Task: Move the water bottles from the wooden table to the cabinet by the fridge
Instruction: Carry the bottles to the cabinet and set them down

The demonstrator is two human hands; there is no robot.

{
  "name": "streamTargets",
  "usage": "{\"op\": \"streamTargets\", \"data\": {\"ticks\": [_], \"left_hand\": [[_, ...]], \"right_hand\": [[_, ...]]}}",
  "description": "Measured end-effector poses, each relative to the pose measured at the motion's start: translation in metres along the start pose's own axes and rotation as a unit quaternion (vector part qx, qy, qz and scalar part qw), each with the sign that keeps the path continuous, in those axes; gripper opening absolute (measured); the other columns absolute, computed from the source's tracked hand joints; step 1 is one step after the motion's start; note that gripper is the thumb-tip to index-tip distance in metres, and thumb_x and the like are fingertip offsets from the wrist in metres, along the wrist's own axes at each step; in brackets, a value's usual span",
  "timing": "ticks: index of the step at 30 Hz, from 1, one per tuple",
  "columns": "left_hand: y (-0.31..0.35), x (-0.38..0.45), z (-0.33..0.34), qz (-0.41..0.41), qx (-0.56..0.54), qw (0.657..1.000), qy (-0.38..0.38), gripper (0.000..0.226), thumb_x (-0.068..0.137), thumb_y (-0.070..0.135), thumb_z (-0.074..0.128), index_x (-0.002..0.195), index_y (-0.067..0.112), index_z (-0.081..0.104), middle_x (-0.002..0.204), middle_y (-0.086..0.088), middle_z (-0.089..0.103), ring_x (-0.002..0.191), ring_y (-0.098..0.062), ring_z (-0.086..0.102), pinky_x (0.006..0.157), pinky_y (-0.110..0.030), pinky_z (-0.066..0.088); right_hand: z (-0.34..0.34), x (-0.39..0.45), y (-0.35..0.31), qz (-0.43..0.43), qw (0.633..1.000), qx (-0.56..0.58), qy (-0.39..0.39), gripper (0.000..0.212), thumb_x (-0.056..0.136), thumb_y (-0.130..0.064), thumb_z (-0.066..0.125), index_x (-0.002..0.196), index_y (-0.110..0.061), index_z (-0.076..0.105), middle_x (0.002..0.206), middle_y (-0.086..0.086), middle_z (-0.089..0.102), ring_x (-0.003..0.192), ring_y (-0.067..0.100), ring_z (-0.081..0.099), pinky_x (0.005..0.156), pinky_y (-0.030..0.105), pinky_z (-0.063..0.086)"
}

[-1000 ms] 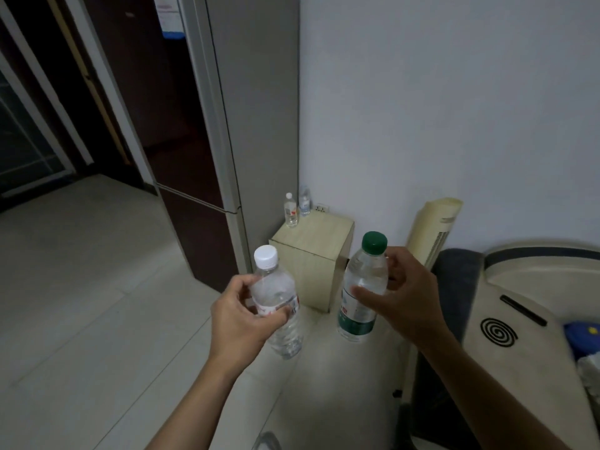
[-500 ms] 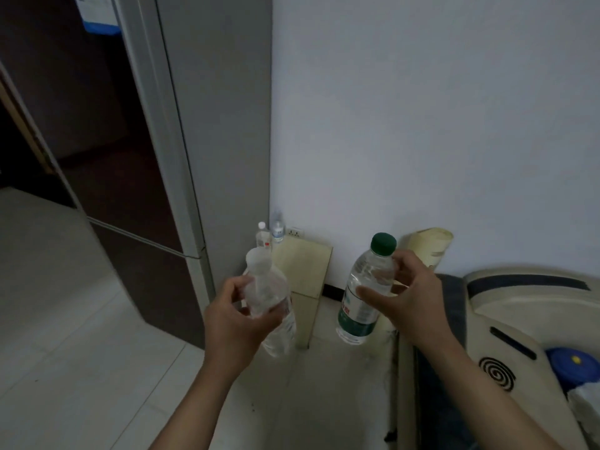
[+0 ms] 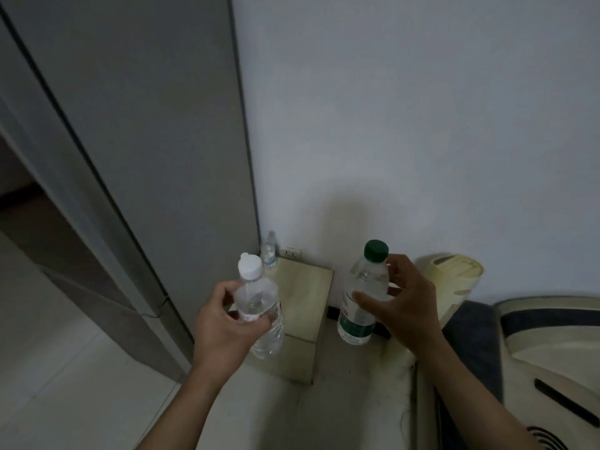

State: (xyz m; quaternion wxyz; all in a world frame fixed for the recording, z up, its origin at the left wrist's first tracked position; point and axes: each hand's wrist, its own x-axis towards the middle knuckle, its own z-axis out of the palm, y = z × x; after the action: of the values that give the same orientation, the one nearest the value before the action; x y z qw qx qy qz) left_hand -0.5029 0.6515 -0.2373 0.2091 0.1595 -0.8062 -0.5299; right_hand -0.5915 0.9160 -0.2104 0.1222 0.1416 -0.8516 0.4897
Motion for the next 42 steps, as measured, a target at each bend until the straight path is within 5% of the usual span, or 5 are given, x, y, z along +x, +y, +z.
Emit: {"op": "streamTargets", "data": {"ticks": [8,19,26,32,42], "left_hand": [[0.004,0.083,0.067,-0.031,-0.018,0.999,-0.021,0.061,0.043,0.051,0.081,0.096,0.03,0.06,0.088,0.021,0.07,0.074,-0.004,0.069,0.066,-0.036,0.062],[-0.034,0.229,0.142,0.003,-0.037,0.999,-0.029,0.057,0.053,0.04,0.091,0.1,0.035,0.06,0.097,0.01,0.071,0.086,-0.008,0.07,0.075,-0.045,0.062],[-0.058,0.296,0.167,-0.019,-0.033,0.999,-0.013,0.06,0.053,0.036,0.094,0.102,0.035,0.059,0.096,0.015,0.07,0.086,-0.001,0.068,0.076,-0.042,0.061],[-0.075,0.322,0.193,-0.029,0.011,0.999,0.015,0.061,0.054,0.008,0.096,0.099,0.027,0.059,0.093,0.02,0.064,0.087,0.012,0.063,0.07,-0.006,0.049],[-0.099,0.332,0.244,-0.16,0.042,0.967,0.195,0.064,0.055,0.018,0.095,0.107,0.026,0.059,0.101,0.014,0.067,0.089,-0.004,0.066,0.078,-0.022,0.054]], "right_hand": [[0.0,0.086,0.046,0.033,0.999,0.008,0.011,0.057,0.062,-0.024,0.091,0.109,-0.024,0.058,0.1,-0.006,0.07,0.091,0.001,0.067,0.068,0.008,0.053],[0.03,0.212,0.077,0.085,0.996,-0.037,0.016,0.057,0.063,-0.022,0.092,0.109,-0.029,0.059,0.101,-0.012,0.068,0.097,0.005,0.067,0.081,0.027,0.058],[0.059,0.282,0.103,0.093,0.995,-0.031,-0.006,0.056,0.065,-0.02,0.09,0.11,-0.026,0.057,0.106,-0.012,0.065,0.099,0.009,0.066,0.084,0.027,0.057],[0.091,0.338,0.146,0.063,0.996,-0.021,-0.063,0.055,0.065,-0.02,0.088,0.109,-0.023,0.056,0.1,-0.016,0.062,0.093,-0.004,0.064,0.073,0.011,0.054],[0.151,0.408,0.217,0.026,0.977,0.057,-0.203,0.061,0.06,-0.02,0.092,0.108,-0.034,0.057,0.105,-0.018,0.067,0.098,0.006,0.067,0.085,0.03,0.059]]}}
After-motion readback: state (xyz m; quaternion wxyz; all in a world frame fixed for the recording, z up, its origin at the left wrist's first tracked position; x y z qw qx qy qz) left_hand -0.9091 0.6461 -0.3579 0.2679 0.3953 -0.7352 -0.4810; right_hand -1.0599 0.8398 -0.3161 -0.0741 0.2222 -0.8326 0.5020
